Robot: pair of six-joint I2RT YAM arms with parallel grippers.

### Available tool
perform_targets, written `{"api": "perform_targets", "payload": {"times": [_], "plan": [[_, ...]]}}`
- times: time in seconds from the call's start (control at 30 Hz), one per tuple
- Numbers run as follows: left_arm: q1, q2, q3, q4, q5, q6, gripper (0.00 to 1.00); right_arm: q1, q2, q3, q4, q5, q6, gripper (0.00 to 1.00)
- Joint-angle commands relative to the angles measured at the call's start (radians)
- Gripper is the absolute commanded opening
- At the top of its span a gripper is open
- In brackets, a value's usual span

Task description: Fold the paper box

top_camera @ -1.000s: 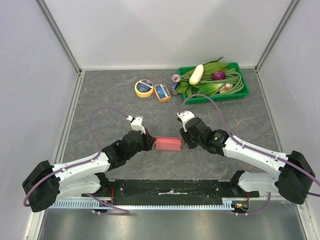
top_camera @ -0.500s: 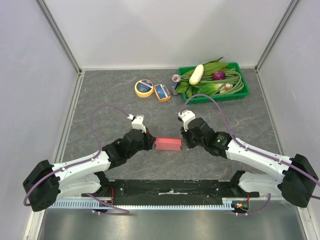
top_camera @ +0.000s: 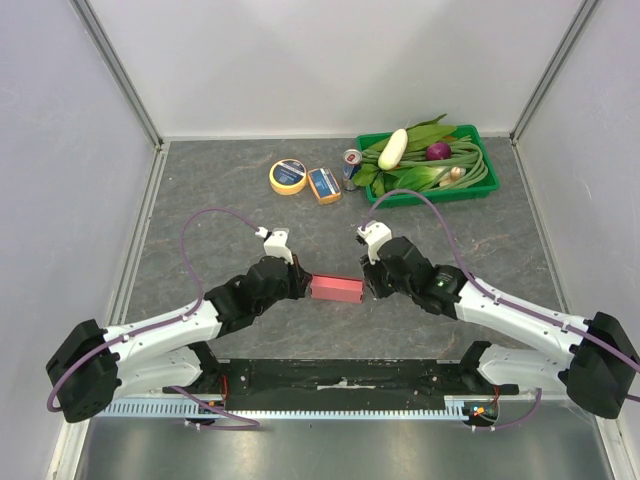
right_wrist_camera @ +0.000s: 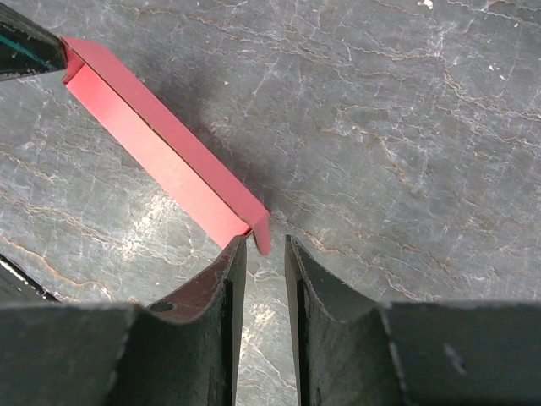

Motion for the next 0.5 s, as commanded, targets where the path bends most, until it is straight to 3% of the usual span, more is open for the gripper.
{"api": "perform_targets", "payload": {"times": [0.0,0.47], "plan": [[-0.007,0.0,0.039,-0.005,-0.028,-0.001,0.02,0.01,0.003,-0.008,0.043,-0.023,-0.019,0.32],[-0.008,-0.005,0.025,-0.005,-0.027,-0.014,0.02,0.029,0.013,-0.023,0.032,0.022,-0.004,0.29]]}}
